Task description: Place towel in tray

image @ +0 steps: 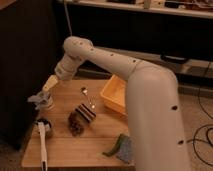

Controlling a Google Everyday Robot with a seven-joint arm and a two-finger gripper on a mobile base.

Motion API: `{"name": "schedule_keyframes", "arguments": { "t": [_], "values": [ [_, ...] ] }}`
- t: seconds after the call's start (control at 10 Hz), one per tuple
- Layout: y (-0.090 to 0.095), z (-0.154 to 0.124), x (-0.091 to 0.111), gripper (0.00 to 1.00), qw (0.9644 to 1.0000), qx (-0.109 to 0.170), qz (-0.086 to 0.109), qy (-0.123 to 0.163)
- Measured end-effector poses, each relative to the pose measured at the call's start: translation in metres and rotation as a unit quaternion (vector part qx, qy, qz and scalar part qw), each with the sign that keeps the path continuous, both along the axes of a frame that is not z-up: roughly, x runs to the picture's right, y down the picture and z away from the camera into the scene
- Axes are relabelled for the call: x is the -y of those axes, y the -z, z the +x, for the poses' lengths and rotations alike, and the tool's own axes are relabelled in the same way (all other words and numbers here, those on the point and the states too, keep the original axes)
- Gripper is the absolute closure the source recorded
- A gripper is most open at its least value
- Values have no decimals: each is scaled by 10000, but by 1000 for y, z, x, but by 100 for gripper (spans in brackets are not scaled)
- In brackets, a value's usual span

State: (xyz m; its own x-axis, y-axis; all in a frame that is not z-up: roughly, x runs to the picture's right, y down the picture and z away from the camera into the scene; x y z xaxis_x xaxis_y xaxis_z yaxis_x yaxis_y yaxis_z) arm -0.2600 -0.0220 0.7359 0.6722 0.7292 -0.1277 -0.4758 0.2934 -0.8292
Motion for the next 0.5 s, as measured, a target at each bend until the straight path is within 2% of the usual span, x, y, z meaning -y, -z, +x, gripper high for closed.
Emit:
{"name": "schedule_keyframes", "arguments": {
  "t": [0.2, 0.5],
  "values": [
    [-13, -16, -1, 20, 9999, -20, -74, 84],
    [-27, -25, -5, 20, 9997, -60, -213, 54]
  ]
}}
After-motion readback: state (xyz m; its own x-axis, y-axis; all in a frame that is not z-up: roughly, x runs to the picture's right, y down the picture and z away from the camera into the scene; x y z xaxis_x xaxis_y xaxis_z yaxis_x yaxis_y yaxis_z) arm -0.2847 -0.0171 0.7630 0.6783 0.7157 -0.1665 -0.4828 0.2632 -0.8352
